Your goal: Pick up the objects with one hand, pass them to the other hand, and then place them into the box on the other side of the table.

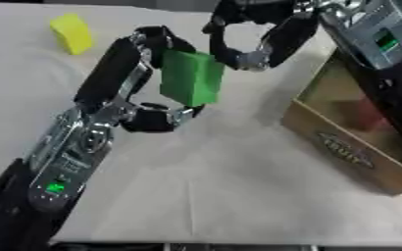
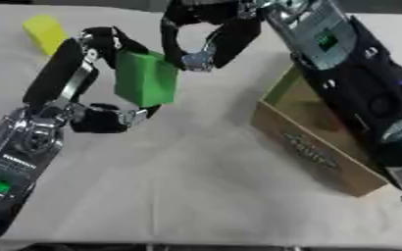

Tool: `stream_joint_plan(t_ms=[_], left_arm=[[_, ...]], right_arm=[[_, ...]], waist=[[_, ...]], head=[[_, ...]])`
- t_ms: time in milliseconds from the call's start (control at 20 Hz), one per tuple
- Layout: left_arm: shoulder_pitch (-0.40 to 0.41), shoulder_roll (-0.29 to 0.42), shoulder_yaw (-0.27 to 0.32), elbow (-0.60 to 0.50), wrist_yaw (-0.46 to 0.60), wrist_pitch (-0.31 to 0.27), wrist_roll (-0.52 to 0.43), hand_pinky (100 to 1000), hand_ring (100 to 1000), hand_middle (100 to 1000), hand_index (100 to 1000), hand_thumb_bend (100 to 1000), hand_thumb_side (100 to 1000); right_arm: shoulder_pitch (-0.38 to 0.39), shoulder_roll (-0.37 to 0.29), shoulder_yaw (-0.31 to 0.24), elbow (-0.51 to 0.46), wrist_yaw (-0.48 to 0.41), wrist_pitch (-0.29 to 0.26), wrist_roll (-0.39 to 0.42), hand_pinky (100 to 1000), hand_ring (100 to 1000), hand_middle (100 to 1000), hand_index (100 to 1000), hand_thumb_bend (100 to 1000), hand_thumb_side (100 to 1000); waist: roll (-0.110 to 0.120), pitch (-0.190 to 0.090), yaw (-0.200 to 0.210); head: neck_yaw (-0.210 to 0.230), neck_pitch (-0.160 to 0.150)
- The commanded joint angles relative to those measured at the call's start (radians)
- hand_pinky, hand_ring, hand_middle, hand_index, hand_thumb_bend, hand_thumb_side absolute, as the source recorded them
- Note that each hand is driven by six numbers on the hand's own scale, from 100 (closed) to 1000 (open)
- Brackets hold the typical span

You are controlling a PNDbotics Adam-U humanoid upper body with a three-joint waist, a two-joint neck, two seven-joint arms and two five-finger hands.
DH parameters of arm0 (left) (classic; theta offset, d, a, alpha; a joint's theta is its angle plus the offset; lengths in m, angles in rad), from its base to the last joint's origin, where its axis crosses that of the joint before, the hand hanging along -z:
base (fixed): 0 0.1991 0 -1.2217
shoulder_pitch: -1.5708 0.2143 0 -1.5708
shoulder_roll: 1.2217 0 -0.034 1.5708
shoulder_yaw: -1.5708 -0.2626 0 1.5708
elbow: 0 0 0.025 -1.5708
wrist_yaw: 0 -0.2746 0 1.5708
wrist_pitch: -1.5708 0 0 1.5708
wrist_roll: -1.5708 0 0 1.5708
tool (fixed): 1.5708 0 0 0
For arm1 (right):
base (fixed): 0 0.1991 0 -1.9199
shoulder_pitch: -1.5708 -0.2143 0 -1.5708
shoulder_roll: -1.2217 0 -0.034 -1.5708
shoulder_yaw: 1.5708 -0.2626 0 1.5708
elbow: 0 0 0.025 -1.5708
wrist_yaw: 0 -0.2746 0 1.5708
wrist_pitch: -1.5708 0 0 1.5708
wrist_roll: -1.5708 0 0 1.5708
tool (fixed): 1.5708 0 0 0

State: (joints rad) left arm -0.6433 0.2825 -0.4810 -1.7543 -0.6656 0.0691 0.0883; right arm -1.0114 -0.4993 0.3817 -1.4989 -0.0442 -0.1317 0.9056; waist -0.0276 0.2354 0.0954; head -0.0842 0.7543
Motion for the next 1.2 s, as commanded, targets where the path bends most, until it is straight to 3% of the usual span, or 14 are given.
stream_joint_plan(t_ms=[50,100,300,500,1200], left_arm=[[-0.012,0.002,0.007,-0.017,0.01,0.003,0.024,468,429,375,595,100,100],[-0.012,0.003,0.007,-0.018,0.012,0.001,0.029,465,427,373,593,100,100],[-0.009,0.006,0.006,-0.02,0.016,-0.006,0.047,464,425,368,589,100,100],[-0.006,0.008,0.005,-0.02,0.019,-0.013,0.056,463,424,367,588,100,100],[-0.008,0.01,0.0,-0.031,0.024,-0.033,0.077,439,402,343,560,100,100]], right_arm=[[-0.017,-0.022,-0.018,-0.025,0.009,-0.016,0.001,1000,766,670,821,100,162],[-0.016,-0.023,-0.021,-0.026,0.015,-0.021,0.0,1000,774,686,836,100,119],[-0.018,-0.029,-0.034,-0.034,0.039,-0.038,-0.023,1000,810,746,884,190,205],[-0.02,-0.036,-0.039,-0.042,0.067,-0.063,-0.055,1000,831,770,903,274,235],[-0.017,-0.035,-0.042,-0.024,0.081,-0.081,-0.053,1000,840,781,916,304,192]], waist=[[-0.008,-0.007,-0.002],[-0.008,-0.007,-0.002],[-0.008,-0.007,-0.003],[-0.007,-0.006,-0.004],[-0.007,-0.003,-0.004]], head=[[0.0,-0.003],[-0.001,-0.003],[-0.001,-0.005],[-0.001,-0.005],[-0.005,-0.004]])
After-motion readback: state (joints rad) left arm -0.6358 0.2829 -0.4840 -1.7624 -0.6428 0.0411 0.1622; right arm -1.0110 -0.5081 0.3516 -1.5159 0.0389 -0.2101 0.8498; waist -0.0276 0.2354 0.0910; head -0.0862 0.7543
